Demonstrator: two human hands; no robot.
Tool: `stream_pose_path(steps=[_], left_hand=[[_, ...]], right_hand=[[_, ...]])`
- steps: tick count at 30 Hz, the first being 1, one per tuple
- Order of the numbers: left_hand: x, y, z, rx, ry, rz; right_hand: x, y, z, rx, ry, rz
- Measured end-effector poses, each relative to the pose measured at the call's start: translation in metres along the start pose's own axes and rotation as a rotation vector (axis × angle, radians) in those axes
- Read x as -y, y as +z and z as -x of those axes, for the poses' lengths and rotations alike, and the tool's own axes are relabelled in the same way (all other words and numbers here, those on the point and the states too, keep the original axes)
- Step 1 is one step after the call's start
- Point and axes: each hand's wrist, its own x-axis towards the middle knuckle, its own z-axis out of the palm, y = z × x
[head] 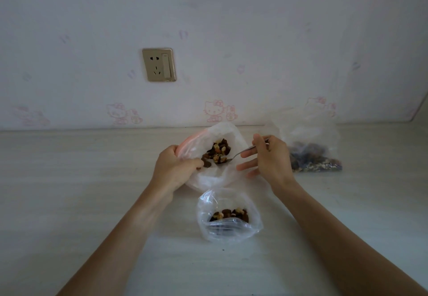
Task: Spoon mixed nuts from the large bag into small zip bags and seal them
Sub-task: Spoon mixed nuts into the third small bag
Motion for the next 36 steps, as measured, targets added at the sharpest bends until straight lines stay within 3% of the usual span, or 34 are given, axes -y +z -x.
stream_pose_path(steps=[7, 11, 16, 24, 36], left_hand=[[0.001, 0.001, 0.003, 0.019, 0.092, -0.292], [-0.001, -0.002, 0.004, 0.022, 0.179, -0.216], [0.002, -0.002, -0.001, 0.022, 0.121, -0.048], [0.007, -0.001, -0.004, 0.024, 0.127, -0.009], [0.012, 0.004, -0.002, 0.049, 0.235, -0.081]], right_hand=[[-0.005, 0.010, 0.005, 0.070, -0.102, 0.084], [-0.007, 0.009, 0.003, 0.021, -0.056, 0.079], [-0.009, 0.011, 0.003, -0.012, -0.050, 0.093], [-0.010, 0.009, 0.003, -0.073, 0.062, -0.106], [-0.013, 0.014, 0.003, 0.062, -0.090, 0.087]])
